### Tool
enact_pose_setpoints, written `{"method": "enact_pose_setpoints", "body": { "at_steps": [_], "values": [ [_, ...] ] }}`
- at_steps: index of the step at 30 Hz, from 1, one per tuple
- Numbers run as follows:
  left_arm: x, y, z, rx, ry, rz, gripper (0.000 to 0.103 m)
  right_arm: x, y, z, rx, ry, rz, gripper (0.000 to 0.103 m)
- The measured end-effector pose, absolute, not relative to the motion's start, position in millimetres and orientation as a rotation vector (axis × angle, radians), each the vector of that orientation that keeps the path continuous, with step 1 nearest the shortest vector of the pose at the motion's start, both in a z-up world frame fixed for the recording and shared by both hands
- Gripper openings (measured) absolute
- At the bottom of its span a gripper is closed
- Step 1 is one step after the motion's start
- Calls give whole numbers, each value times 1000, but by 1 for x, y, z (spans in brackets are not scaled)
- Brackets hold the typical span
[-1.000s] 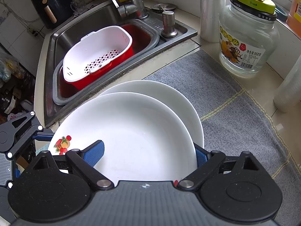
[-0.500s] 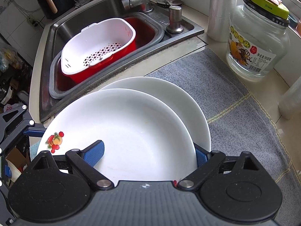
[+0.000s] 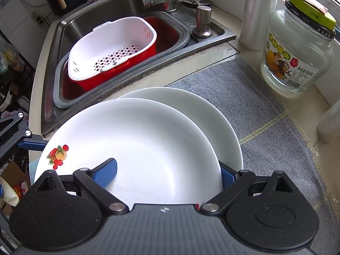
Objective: Organize plates and bowls
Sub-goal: 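Lower the shallow floral plate onto the plate stack with the right gripper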
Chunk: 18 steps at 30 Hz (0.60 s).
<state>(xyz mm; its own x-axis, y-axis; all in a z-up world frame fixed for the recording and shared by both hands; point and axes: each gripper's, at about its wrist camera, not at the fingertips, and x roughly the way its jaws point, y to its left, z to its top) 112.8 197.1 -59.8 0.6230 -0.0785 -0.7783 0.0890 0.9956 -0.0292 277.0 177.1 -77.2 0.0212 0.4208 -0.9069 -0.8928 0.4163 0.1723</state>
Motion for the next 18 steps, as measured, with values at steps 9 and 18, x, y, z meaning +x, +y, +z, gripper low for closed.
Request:
{"method": "enact_pose_setpoints", "body": {
  "at_steps": [9, 18],
  "values": [
    [109, 198, -59, 16, 883, -100, 99, 277, 180, -78, -539, 1141, 1096, 101],
    [108, 199, -58, 18, 878, -105, 99, 278, 182, -79, -541, 1156, 1103, 103]
  ]
}}
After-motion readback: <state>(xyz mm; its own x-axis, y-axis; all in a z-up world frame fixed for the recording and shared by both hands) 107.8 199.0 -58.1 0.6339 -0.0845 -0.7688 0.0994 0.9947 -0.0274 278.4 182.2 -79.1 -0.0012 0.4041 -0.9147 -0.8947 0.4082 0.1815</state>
